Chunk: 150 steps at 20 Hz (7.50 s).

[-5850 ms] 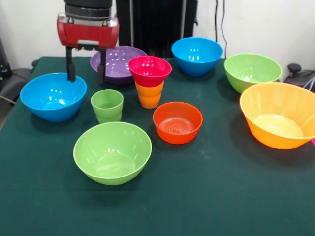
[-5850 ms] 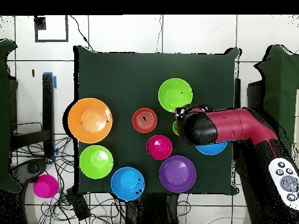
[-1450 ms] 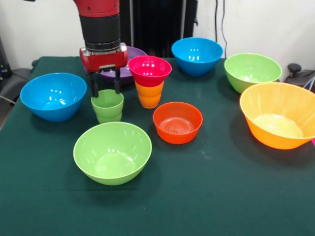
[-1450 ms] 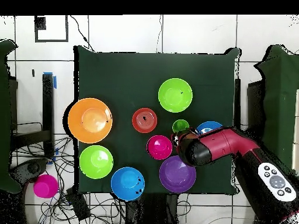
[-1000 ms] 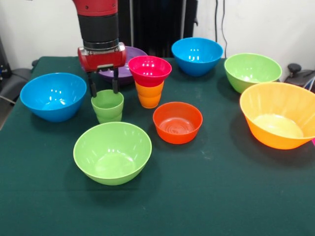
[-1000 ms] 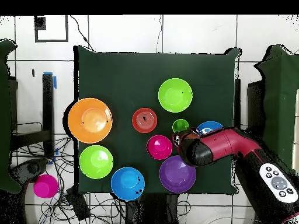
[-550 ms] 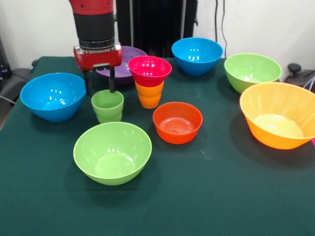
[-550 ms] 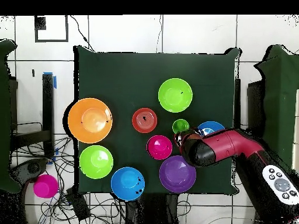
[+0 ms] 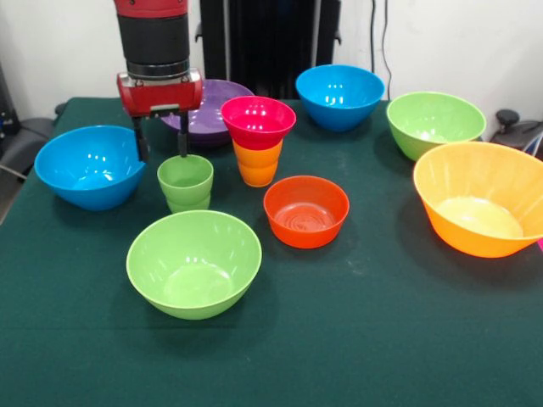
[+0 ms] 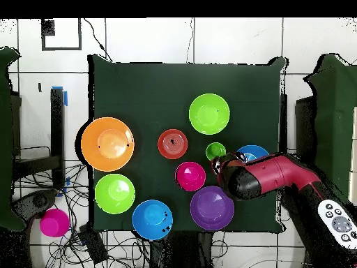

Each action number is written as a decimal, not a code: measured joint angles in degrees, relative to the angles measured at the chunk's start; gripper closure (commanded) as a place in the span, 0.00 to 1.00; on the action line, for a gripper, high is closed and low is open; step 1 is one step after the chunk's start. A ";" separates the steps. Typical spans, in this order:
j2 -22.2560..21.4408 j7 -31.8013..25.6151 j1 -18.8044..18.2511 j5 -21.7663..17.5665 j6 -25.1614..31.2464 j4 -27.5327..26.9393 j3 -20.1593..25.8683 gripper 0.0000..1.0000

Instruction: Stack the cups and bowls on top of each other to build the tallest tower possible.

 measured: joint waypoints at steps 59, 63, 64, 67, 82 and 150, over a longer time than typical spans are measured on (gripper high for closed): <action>1.35 0.00 4.58 0.01 -5.83 -5.71 -4.64 0.00; -1.59 0.00 3.11 1.43 -5.82 -4.61 -4.64 0.00; -2.78 0.00 2.43 2.14 -5.82 -4.06 -4.63 0.00; -5.20 0.00 1.05 3.22 -5.74 -2.80 -4.67 0.00; -8.33 0.00 -0.12 3.56 -5.22 0.50 -5.46 0.00; 4.12 0.00 1.06 1.43 -5.23 -5.37 -4.45 0.00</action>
